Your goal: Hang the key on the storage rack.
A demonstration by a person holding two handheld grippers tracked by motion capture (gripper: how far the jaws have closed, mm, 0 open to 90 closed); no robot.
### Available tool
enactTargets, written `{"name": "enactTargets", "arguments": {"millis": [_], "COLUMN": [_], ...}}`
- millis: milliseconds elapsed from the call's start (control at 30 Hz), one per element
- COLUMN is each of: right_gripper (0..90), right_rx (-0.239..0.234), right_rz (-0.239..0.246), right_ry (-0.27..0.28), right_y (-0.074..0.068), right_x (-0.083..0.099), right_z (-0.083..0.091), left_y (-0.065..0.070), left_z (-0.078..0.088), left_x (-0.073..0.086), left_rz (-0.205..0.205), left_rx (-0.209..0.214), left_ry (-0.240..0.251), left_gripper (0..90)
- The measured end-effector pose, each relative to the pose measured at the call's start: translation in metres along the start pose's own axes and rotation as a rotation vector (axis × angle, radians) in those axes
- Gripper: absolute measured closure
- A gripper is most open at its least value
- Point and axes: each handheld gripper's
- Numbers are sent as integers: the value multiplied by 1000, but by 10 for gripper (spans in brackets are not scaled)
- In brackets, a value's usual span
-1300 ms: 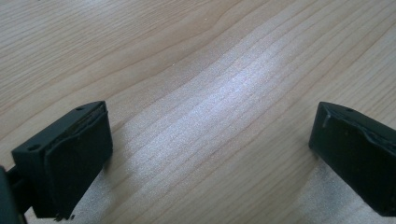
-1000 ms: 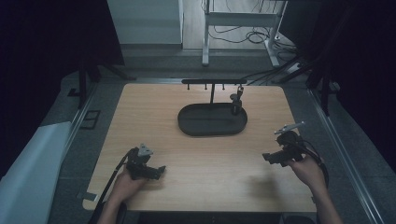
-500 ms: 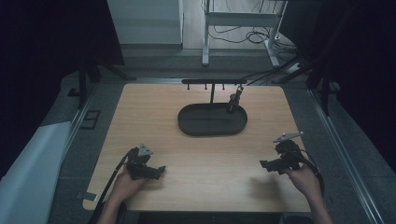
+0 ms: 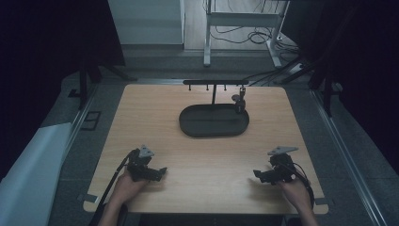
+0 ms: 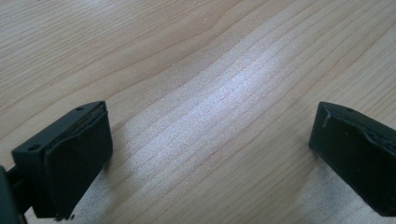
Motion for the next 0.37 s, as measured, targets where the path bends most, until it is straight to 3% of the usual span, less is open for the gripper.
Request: {"name": "enactTargets", "arguments": {"millis": [167,367], "right_gripper": [39,37], "right_rx": [-15,-10], "right_rz": [-22,-16], "right_ry": [-28,-21], "right_y": [-2,-3], "right_x": [11,14], "right_z": [-12,-13], "left_y": [0,0], "left_z": [0,0], "left_x": [0,0], "left_rz": [-2,-2], "left_rx": [0,0], "left_ry": [-2,-1], "left_gripper": [0,0]}}
Point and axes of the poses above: each handheld gripper's, and its own axes: z roughly backward along the jaws, x roughly out of its underside, y roughly to its right, and after that the axes turned 9 degrees about -z, right-handed
